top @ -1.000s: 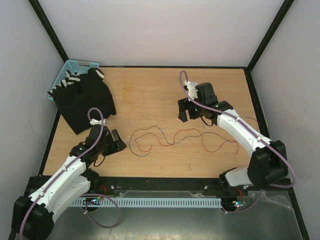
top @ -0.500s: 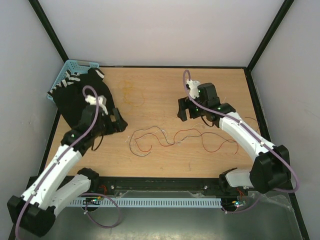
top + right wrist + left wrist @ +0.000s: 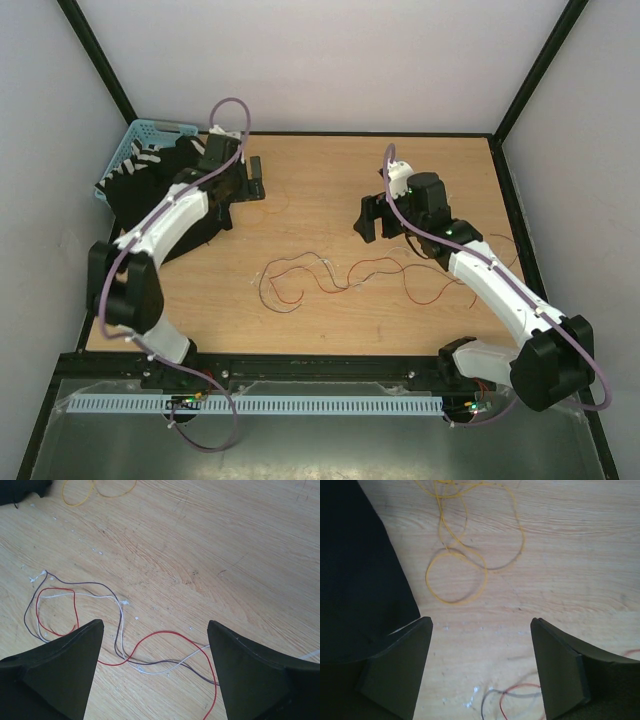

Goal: Zip-tie the wires
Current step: Straighten the cable at the center of the board, then untie the cable at the center of the board.

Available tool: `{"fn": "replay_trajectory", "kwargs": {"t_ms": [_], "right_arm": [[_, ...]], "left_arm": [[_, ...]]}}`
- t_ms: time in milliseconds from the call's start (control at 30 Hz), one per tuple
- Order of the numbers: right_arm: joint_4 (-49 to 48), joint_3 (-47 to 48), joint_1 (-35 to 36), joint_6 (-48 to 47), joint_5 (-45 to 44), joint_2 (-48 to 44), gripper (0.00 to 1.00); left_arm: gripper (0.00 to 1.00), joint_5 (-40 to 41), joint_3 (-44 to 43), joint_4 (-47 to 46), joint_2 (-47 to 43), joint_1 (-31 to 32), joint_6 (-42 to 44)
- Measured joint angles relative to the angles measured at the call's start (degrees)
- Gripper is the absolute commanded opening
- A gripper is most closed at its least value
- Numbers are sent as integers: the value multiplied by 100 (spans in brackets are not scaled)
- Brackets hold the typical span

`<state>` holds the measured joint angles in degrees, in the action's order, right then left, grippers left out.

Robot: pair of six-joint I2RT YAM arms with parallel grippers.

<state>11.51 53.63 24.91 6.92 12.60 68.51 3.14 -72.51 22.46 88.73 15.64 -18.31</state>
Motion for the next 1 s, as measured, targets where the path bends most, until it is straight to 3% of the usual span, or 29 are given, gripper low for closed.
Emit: {"fn": "replay_trajectory", "kwargs": {"t_ms": [300,700,800,967,1000], "right_arm": [[-52,-107,0,-7,-4,-70,95],[-57,-109,0,-24,-15,-70,96],[-61,-109,0,-31,-20,-70,96],[-72,-109,0,-39,-44,-70,96],[-74,-109,0,-42,-50,-70,96]], "left_arm": [[59,-291,-938,-122,1923,-109,190],[41,-476,-1241,-190,2918,85,223],[29,-487,-1266,-197,2983,122,223],[1,-511,-1268,-197,2990,155,225],[0,-511,-1268,-195,2990,155,225]]}}
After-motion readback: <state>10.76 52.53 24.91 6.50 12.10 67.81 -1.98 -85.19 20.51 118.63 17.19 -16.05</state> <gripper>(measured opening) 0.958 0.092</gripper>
